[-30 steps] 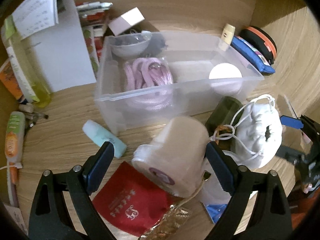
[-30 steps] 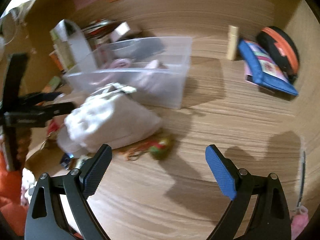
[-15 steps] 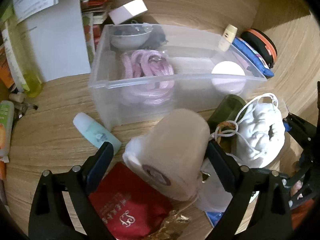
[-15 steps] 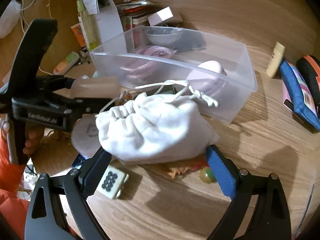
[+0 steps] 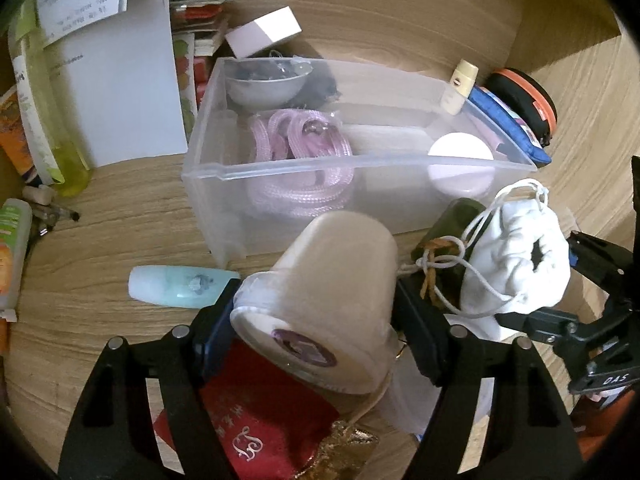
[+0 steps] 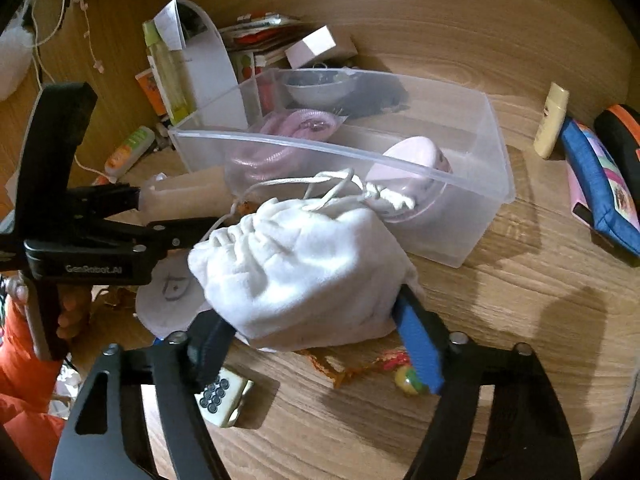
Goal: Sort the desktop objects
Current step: 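Grasp the beige round container with the left tool while the right tool grasps the white drawstring pouch, then carry the container and pouch over the clear bin and open both tools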
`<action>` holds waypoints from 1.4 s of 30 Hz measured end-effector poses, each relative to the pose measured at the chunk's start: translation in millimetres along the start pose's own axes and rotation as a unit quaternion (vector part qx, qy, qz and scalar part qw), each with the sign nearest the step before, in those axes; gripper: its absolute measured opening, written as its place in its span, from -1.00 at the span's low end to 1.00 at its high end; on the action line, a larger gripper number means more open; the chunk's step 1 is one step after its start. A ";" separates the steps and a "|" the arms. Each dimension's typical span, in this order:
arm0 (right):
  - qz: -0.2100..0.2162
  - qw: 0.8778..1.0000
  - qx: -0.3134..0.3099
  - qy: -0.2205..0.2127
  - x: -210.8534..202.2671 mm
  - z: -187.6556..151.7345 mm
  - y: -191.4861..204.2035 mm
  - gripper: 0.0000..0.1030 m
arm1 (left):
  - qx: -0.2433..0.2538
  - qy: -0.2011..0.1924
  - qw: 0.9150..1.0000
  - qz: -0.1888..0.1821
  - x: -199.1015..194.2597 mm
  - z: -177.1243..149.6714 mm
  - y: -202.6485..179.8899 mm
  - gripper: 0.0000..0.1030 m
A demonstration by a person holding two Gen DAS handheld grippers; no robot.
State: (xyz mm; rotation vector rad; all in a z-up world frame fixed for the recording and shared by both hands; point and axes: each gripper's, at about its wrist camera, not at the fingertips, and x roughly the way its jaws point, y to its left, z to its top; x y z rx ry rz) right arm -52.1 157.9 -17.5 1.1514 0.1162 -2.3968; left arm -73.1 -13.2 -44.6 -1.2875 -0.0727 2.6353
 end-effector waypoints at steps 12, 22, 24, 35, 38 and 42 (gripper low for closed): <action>0.002 0.998 0.011 -0.057 -42.4 -1.6 -6.5 0.20 | -0.035 -0.039 0.999 -0.013 -27.4 -0.2 4.4 0.34; -0.040 0.994 -0.007 -0.106 -64.5 15.0 -8.1 0.20 | -0.045 -0.081 0.995 -0.025 -51.9 13.7 1.3 0.34; -0.047 0.993 -0.012 -0.112 -66.0 20.2 -10.2 0.20 | -0.039 -0.094 0.994 -0.025 -56.5 19.0 -1.0 0.34; -0.068 0.986 -0.041 -0.148 -67.6 53.4 -8.0 0.20 | -0.036 -0.120 0.992 -0.010 -69.1 50.0 -0.8 0.34; -0.064 0.986 -0.048 -0.147 -63.1 60.4 -5.8 0.20 | -0.038 -0.123 0.992 -0.011 -68.8 57.6 0.8 0.34; -0.067 0.985 -0.057 -0.149 -57.7 67.3 -3.4 0.20 | -0.042 -0.123 0.991 -0.016 -66.2 66.3 4.0 0.34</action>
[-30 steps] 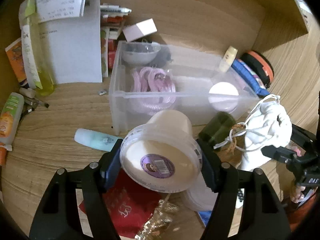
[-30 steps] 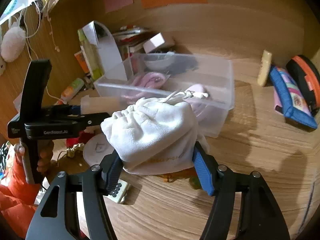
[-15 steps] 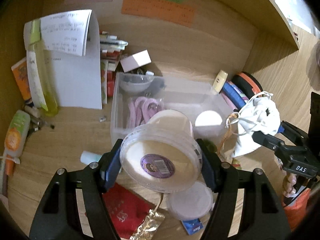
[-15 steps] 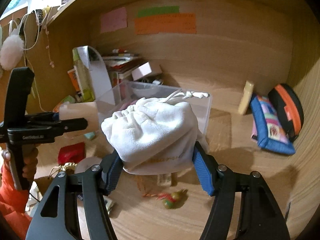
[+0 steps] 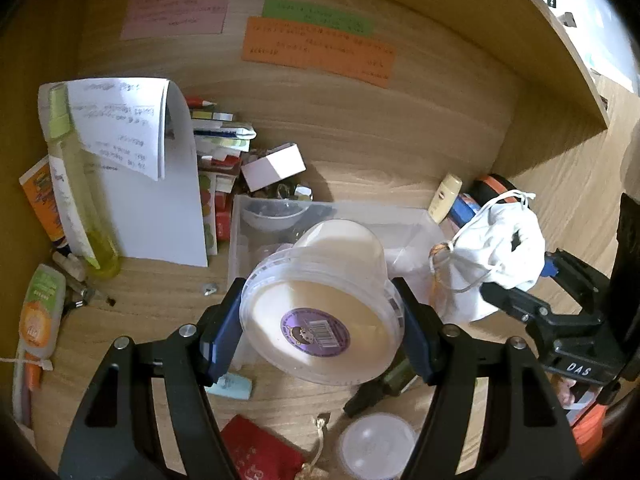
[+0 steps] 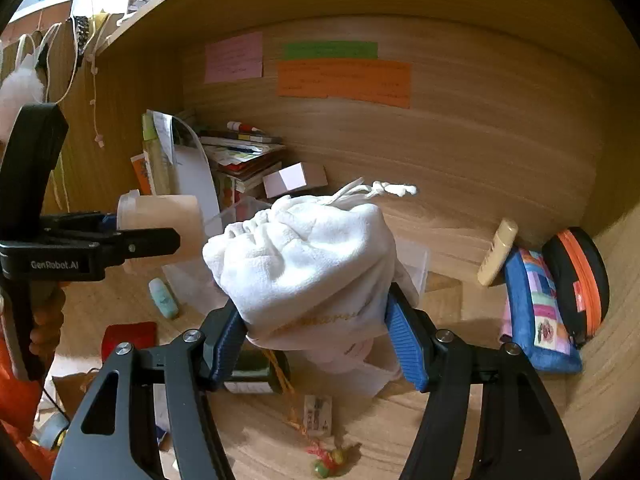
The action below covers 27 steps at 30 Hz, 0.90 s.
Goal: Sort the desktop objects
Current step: 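Carry the container and pouch over the clear bin and open both tools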
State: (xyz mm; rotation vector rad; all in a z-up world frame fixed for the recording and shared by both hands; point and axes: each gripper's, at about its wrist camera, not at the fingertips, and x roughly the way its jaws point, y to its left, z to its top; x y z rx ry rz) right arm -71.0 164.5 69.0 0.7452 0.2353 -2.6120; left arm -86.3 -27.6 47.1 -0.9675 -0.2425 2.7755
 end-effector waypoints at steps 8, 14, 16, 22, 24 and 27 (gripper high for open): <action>0.011 1.000 -0.012 -0.002 15.3 14.2 2.6 0.20 | -0.011 0.004 1.000 -0.006 14.1 15.4 4.0 0.34; 0.048 0.999 -0.021 0.005 25.2 18.8 8.2 0.20 | -0.017 0.009 1.000 -0.007 23.7 23.5 6.3 0.34; 0.042 0.999 -0.031 0.011 29.0 16.7 8.5 0.20 | -0.017 0.012 1.000 -0.004 29.0 25.6 6.8 0.34; 0.008 0.998 -0.037 0.048 43.7 10.8 -11.3 0.20 | -0.020 0.035 0.999 -0.003 52.2 26.9 10.2 0.34; -0.009 0.998 -0.040 0.054 46.9 10.0 -17.8 0.20 | -0.023 0.042 0.999 -0.002 60.3 26.8 11.9 0.34; -0.028 0.997 -0.050 0.057 53.7 10.2 -21.0 0.20 | -0.026 0.054 0.998 0.003 71.8 25.6 13.5 0.34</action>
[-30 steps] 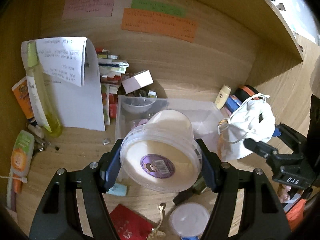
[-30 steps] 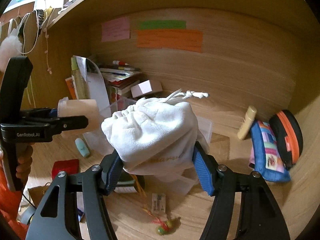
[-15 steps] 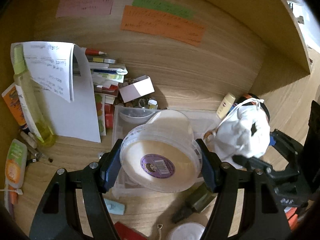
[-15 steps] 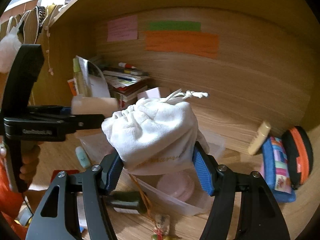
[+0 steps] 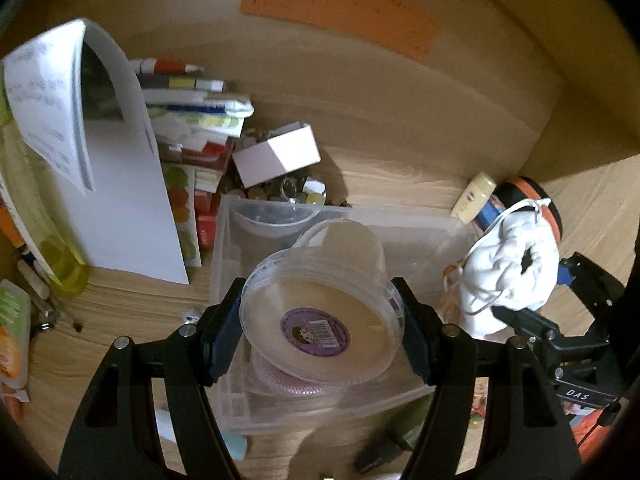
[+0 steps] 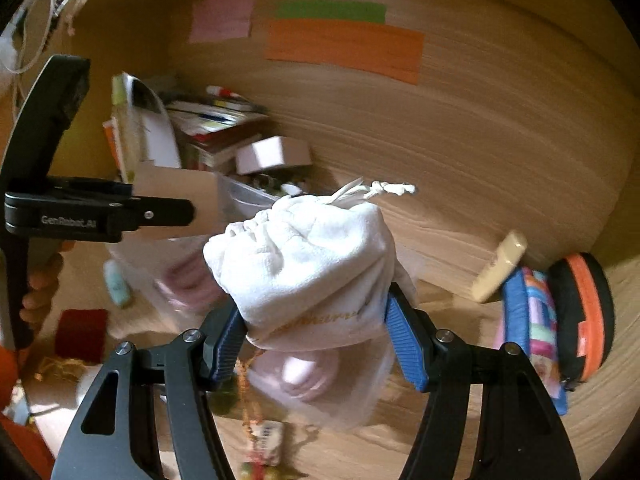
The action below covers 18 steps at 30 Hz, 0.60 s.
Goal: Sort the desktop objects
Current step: 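Carry the container and pouch over the clear bin and open both tools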
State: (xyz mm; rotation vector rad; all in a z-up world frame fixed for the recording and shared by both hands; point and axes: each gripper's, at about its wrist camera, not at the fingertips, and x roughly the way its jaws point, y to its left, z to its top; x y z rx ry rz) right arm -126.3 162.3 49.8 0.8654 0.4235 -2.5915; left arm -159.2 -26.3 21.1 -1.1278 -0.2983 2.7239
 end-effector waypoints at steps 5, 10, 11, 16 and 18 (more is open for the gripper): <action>0.019 1.000 -0.010 0.013 19.0 2.8 7.6 0.20 | 0.003 0.018 1.000 0.005 14.4 -3.4 0.2 0.34; 0.043 0.998 -0.019 0.029 36.0 -0.9 20.4 0.19 | 0.018 0.022 0.999 0.016 20.8 -7.4 -4.6 0.34; 0.044 0.998 -0.020 0.031 38.4 -1.2 22.2 0.18 | 0.021 0.021 0.999 0.020 21.1 -8.1 -5.8 0.34; 0.052 0.998 -0.017 0.042 46.1 -4.1 25.9 0.18 | 0.028 0.020 0.999 0.023 22.8 -9.9 -9.1 0.34; 0.054 0.997 -0.017 0.045 47.8 -5.3 27.5 0.18 | 0.033 0.024 0.999 0.025 29.2 -10.2 -11.9 0.34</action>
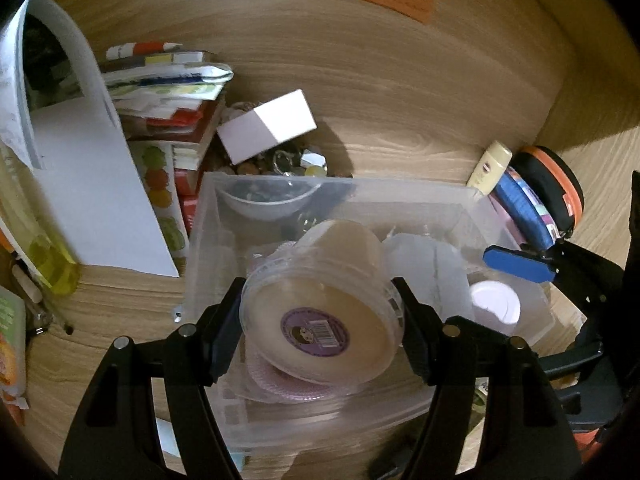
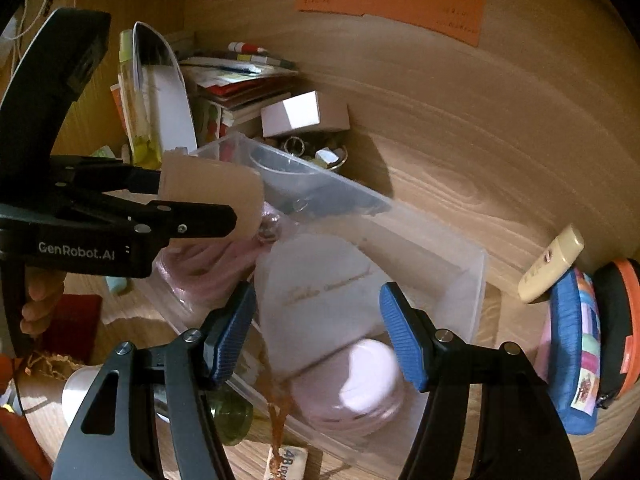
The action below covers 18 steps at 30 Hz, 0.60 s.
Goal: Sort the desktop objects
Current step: 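Carry the container and pouch over the clear bin and open both tools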
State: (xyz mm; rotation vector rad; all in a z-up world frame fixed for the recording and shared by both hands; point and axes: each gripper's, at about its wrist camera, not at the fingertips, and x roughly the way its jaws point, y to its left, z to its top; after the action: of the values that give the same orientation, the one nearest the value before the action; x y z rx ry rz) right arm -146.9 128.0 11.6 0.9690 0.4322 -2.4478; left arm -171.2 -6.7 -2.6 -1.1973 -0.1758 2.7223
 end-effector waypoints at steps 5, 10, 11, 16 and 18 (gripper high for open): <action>0.000 1.000 0.000 0.001 -2.8 0.6 3.1 0.19 | 0.005 0.000 1.000 0.005 -1.7 -2.3 0.1 0.34; -0.002 1.000 0.013 -0.004 -14.1 1.1 0.8 0.39 | 0.011 -0.007 1.000 0.015 -3.2 -3.6 -0.9 0.36; -0.003 1.000 0.016 -0.005 -16.4 0.5 0.6 0.42 | 0.014 -0.007 1.000 0.015 -4.6 -3.5 -2.1 0.38; -0.010 0.999 0.037 -0.007 -28.8 -5.1 -3.4 0.57 | 0.023 -0.021 1.000 0.000 -18.5 -3.4 -5.9 0.51; -0.015 0.999 0.049 -0.008 -34.7 -8.8 -6.6 0.57 | 0.025 -0.027 0.999 0.002 -25.6 -3.1 -6.3 0.56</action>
State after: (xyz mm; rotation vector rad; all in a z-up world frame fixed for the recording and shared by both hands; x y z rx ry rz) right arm -123.3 148.2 30.6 0.9878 0.3267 -2.5228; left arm -151.3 -5.4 14.8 -1.1117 -0.1126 2.7473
